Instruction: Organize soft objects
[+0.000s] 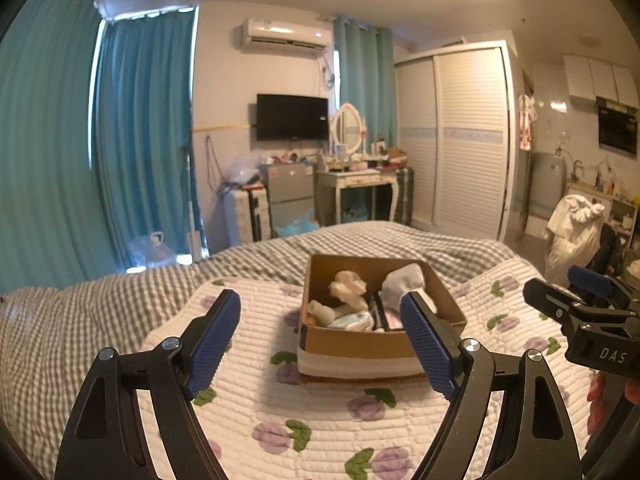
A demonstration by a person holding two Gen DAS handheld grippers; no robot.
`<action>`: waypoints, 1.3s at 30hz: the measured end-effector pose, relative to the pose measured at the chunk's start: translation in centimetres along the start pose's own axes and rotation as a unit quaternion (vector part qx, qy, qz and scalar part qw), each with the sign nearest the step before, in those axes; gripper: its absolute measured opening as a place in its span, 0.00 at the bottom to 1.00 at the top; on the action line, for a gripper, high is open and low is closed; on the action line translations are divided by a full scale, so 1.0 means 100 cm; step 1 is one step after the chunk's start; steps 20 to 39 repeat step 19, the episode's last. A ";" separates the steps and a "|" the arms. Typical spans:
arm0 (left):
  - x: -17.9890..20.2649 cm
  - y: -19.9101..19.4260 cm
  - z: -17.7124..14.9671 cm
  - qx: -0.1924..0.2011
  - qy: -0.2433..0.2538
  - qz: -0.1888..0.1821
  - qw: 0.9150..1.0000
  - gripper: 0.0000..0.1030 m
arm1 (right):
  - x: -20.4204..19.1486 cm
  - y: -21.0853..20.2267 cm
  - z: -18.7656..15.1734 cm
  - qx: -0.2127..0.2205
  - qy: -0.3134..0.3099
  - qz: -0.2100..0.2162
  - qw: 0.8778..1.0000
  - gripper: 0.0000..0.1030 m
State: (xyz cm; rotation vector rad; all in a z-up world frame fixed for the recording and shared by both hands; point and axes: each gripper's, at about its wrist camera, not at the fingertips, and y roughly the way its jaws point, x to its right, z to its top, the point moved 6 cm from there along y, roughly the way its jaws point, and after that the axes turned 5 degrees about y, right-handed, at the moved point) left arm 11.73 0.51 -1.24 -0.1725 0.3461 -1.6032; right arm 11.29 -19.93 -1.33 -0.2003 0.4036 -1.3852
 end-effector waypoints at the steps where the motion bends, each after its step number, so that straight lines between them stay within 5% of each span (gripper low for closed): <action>1: 0.000 0.000 0.000 0.000 0.000 0.000 1.000 0.81 | -0.001 0.000 0.000 0.000 -0.001 0.001 1.000 1.00; 39: -0.002 -0.004 -0.003 0.002 -0.002 0.004 1.000 0.81 | -0.006 0.000 -0.003 -0.007 -0.001 0.003 1.000 1.00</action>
